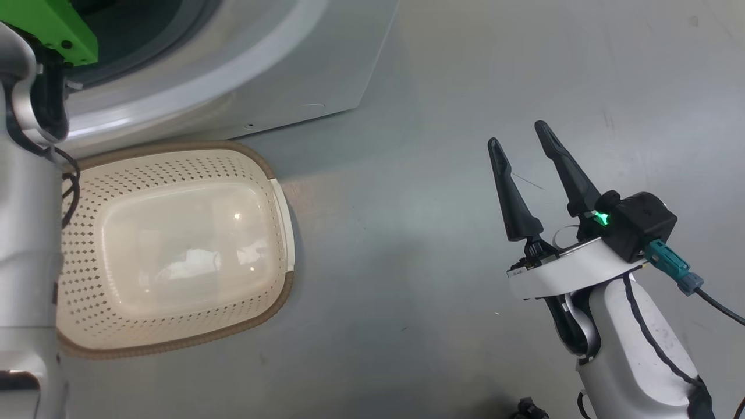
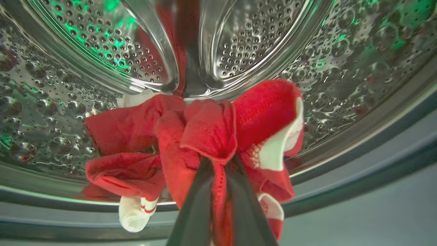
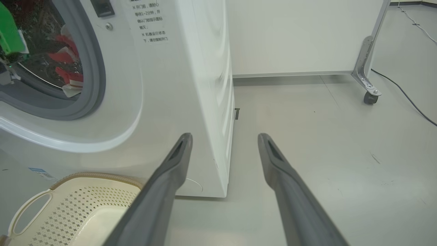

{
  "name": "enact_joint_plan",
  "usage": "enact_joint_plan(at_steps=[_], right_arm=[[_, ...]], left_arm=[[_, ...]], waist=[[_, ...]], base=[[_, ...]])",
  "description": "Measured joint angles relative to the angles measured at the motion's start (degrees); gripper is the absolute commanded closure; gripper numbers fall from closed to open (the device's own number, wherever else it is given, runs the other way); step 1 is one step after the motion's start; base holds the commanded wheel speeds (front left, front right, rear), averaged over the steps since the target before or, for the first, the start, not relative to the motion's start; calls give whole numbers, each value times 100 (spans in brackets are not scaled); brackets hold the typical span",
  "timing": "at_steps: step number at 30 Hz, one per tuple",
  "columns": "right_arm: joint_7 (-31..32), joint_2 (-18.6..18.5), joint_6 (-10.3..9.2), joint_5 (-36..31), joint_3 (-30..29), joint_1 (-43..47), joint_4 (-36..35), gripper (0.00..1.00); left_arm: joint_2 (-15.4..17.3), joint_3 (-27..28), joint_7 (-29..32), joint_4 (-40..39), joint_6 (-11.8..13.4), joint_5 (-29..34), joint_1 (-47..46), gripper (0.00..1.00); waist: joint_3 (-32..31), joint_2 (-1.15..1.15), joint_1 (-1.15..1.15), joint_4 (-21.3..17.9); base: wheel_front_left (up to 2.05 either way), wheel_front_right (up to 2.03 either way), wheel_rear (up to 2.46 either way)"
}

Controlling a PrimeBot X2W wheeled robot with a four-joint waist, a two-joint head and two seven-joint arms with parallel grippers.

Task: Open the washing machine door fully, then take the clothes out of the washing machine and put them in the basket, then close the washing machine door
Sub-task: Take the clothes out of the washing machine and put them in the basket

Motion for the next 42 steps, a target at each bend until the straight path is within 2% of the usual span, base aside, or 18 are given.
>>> enact_joint_plan(at_steps=[10, 22, 35, 42], right_arm=[[0, -1, 0, -141, -99, 319, 178, 0], [0, 0, 0, -227, -44, 697, 274, 0], [0, 1, 0, -258, 14, 1209, 316, 0], [0, 0, 0, -278, -3, 1415, 289, 0]], left_arm=[[-287, -18, -1073, -260, -45, 8, 904, 100], [-380, -7, -2014, -599, 43, 211, 1974, 100], [-439, 47, -2297, -1502, 191, 315, 2676, 100], [-587, 80, -2346, -2017, 267, 394, 3061, 100]], waist=[[-462, 0, 0, 200], [-1247, 0, 0, 359], [-2132, 0, 0, 493], [-2400, 0, 0, 585]], base=[[0, 0, 0], [0, 0, 0], [0, 0, 0], [0, 0, 0]])
